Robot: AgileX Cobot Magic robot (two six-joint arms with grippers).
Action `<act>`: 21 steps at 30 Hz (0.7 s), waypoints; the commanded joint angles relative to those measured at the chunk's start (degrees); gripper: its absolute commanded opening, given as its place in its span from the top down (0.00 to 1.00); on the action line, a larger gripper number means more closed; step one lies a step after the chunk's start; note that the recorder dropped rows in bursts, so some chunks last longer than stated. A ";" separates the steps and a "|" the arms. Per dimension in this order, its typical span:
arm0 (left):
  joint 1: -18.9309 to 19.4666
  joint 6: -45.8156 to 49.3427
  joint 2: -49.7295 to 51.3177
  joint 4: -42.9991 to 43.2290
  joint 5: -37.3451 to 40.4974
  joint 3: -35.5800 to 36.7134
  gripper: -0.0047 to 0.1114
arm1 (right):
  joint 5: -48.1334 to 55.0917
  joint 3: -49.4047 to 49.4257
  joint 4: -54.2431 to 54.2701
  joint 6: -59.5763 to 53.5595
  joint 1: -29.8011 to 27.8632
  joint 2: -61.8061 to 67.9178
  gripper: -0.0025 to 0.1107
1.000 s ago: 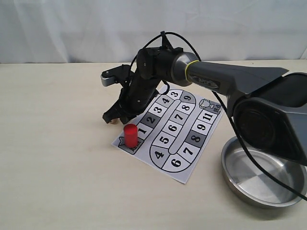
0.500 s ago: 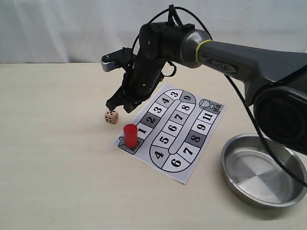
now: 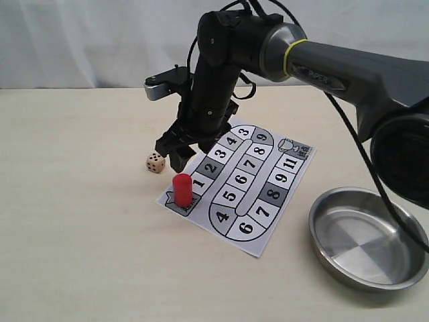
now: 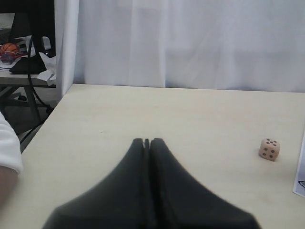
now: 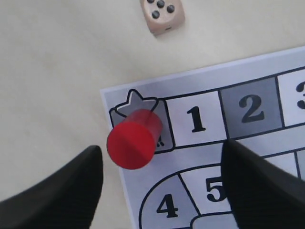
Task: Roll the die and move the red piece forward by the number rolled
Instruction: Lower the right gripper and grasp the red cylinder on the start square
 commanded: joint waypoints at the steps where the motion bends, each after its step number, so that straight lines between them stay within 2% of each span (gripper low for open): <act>1: -0.01 -0.29 -0.06 -0.07 -0.18 0.11 0.96 | 0.74 -0.07 -0.05 -0.54 1.97 0.43 0.39; 8: -0.01 -0.29 -0.06 0.04 -0.34 0.11 0.96 | 0.45 -0.07 -2.32 -1.34 4.84 1.06 0.39; 16: -0.01 -0.29 -0.06 0.04 -0.48 0.11 0.96 | 0.55 -0.07 -11.49 1.73 5.08 4.92 0.39; 21: -0.01 -0.29 -0.06 0.04 -0.48 0.11 0.96 | 0.21 -0.07 -11.49 1.73 5.08 5.86 0.39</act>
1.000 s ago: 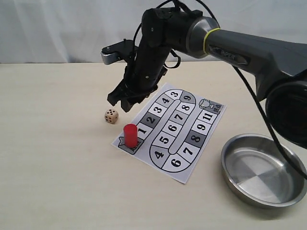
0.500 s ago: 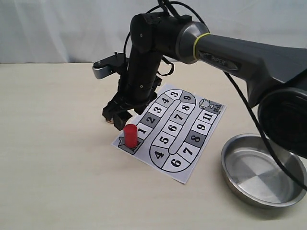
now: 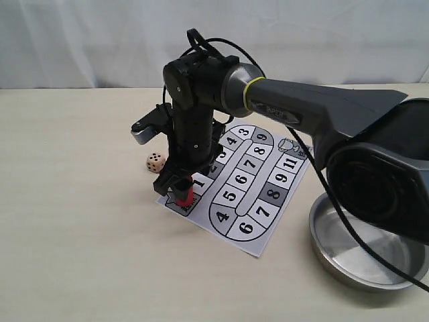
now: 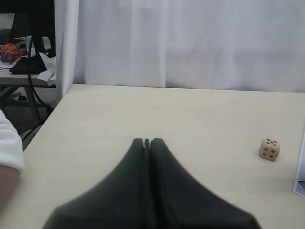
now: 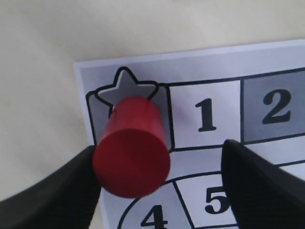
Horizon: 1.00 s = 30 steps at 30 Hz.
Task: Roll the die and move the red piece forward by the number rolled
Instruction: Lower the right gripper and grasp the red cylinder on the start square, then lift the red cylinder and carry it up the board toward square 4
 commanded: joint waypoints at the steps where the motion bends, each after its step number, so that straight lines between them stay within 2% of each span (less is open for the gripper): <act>1: -0.01 -0.29 -0.06 0.04 -0.48 0.11 0.96 | -0.42 -0.07 0.35 0.33 0.00 0.23 0.39; 9: -0.01 -0.29 -0.06 0.04 -0.48 0.11 0.96 | -1.29 -0.07 3.73 0.33 0.09 0.23 0.40; 17: -0.01 -0.29 -0.06 0.04 -0.20 0.11 0.96 | -0.75 -0.07 3.73 0.33 0.09 0.23 0.51; 18: -0.01 -0.29 -0.06 0.04 -0.32 0.11 0.96 | -0.88 -0.07 3.73 0.33 0.09 0.23 0.53; 20: -0.01 -0.29 -0.06 0.04 -0.32 0.11 0.96 | -0.88 -0.07 3.73 0.33 0.09 0.23 0.67; 21: -0.01 -0.29 -0.06 0.04 -0.32 0.11 0.96 | -0.88 -0.07 3.73 -0.37 0.09 0.23 0.79; 23: -0.01 -0.29 -0.06 0.04 -0.32 0.11 0.96 | -0.88 -0.07 3.73 -0.95 0.09 0.23 0.94; 27: -0.01 -0.29 -0.06 0.04 -0.32 0.11 0.96 | -0.88 -0.07 3.06 -0.95 0.09 0.23 0.94; 30: -0.01 -0.29 -0.06 0.04 -0.32 0.11 0.96 | -0.87 -0.07 -4.88 3.85 0.09 -0.40 0.94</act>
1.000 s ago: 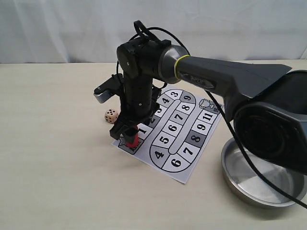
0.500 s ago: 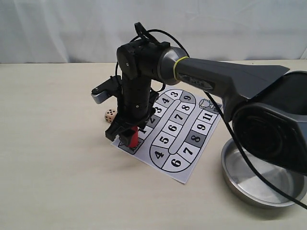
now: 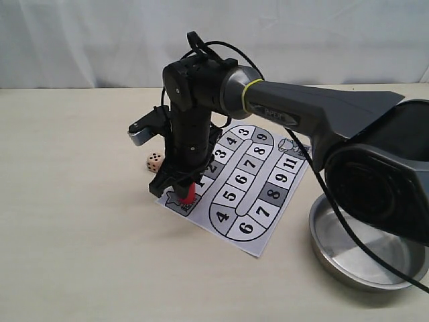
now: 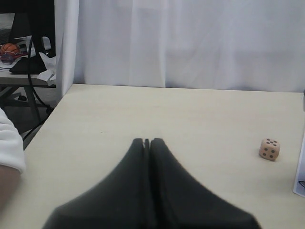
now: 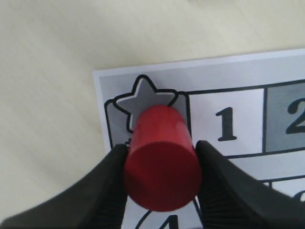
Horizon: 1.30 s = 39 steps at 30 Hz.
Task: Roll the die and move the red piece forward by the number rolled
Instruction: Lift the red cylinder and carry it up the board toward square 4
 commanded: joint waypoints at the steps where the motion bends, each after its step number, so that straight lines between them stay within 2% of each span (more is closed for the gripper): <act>1: -0.01 -0.29 -0.06 0.04 -0.32 0.11 0.96 | -0.14 -0.07 -10.00 6.09 -0.03 -1.51 0.94; 3: -0.01 -0.29 -0.06 0.04 -0.32 0.11 0.96 | -0.11 -0.07 -14.59 6.65 -0.19 -2.52 0.94; 6: -0.01 -0.29 -0.06 0.04 -0.70 0.11 0.96 | -1.58 -0.07 -14.02 6.65 -0.70 -2.90 0.94; 11: -0.01 -0.29 -0.06 0.04 -0.59 0.11 0.96 | -4.51 -0.07 -1.40 6.40 -3.59 -0.42 0.94; 17: -0.01 -0.29 -0.06 0.04 -0.59 0.11 0.96 | -3.01 -0.07 -1.95 6.24 -4.08 1.05 0.94; 25: -0.01 -0.29 -0.06 0.04 -0.59 0.11 0.96 | -7.55 -0.07 -10.83 9.40 -4.08 -2.35 0.94; 39: -0.01 -0.29 -0.06 -0.07 -0.22 0.11 0.96 | -7.06 -0.07 -10.59 11.33 -4.08 1.31 0.94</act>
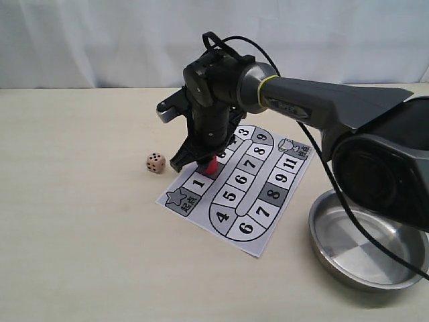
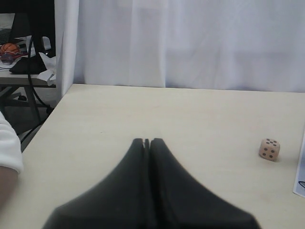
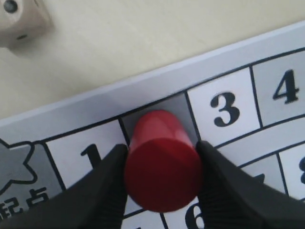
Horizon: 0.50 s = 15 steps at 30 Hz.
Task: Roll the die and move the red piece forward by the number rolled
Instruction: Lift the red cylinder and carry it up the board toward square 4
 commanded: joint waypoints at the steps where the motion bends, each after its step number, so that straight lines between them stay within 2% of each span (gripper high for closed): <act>1: -0.01 -0.29 -0.06 -0.07 -0.22 0.11 0.96 | 0.61 0.08 0.06 0.39 -0.30 0.28 0.94; 7: -0.01 -0.29 -0.06 -0.07 -0.22 0.11 0.96 | -2.23 0.08 -2.05 0.39 -0.66 -1.77 0.94; 15: -0.01 -0.29 -0.06 -0.07 -0.22 0.11 0.96 | -5.34 0.08 -3.85 4.05 -4.44 -2.76 0.94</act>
